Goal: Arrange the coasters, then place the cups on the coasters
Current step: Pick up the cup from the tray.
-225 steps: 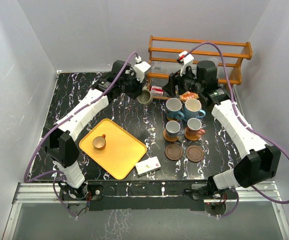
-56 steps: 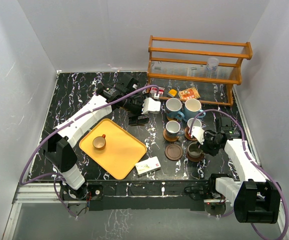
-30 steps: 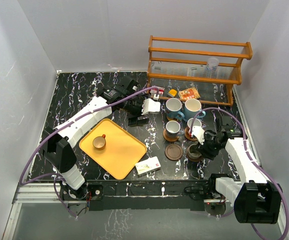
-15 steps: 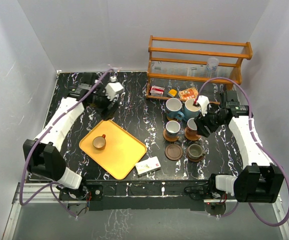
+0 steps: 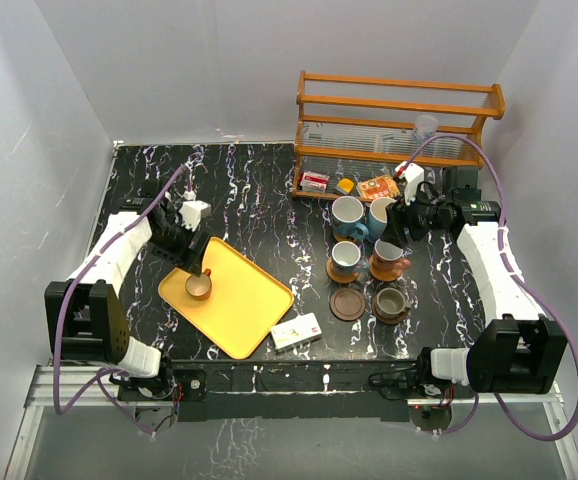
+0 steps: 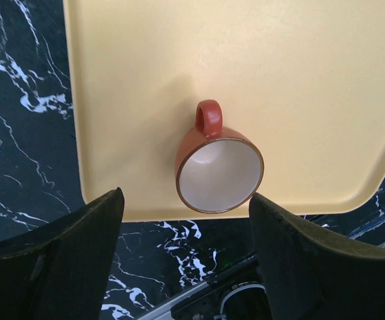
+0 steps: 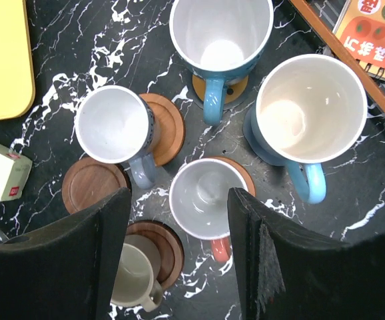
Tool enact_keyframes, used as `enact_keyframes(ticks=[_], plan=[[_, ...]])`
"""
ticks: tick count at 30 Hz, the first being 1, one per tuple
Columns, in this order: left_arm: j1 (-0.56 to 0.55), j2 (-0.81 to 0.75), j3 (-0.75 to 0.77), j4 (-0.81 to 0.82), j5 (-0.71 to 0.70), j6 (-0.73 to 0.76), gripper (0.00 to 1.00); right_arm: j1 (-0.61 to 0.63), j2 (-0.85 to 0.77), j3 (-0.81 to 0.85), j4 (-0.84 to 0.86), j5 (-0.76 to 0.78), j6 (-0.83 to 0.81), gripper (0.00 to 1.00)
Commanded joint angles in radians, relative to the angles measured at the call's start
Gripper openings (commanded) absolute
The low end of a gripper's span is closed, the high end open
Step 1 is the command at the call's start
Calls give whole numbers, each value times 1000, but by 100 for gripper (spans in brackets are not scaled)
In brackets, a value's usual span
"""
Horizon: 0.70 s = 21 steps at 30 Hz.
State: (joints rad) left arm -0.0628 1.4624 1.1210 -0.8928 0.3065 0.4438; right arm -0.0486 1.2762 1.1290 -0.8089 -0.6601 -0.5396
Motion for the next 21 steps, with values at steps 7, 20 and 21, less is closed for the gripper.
enact_keyframes(ticks=[7, 20, 21], plan=[[0, 29, -71, 9, -34, -20, 51, -4, -14, -85, 209, -73, 116, 57], [0, 68, -128, 82, -11, -29, 36, -5, -36, -103, 234, -49, 141, 57], [-1, 67, -128, 85, -10, -32, 35, -5, -38, -106, 236, -48, 141, 57]])
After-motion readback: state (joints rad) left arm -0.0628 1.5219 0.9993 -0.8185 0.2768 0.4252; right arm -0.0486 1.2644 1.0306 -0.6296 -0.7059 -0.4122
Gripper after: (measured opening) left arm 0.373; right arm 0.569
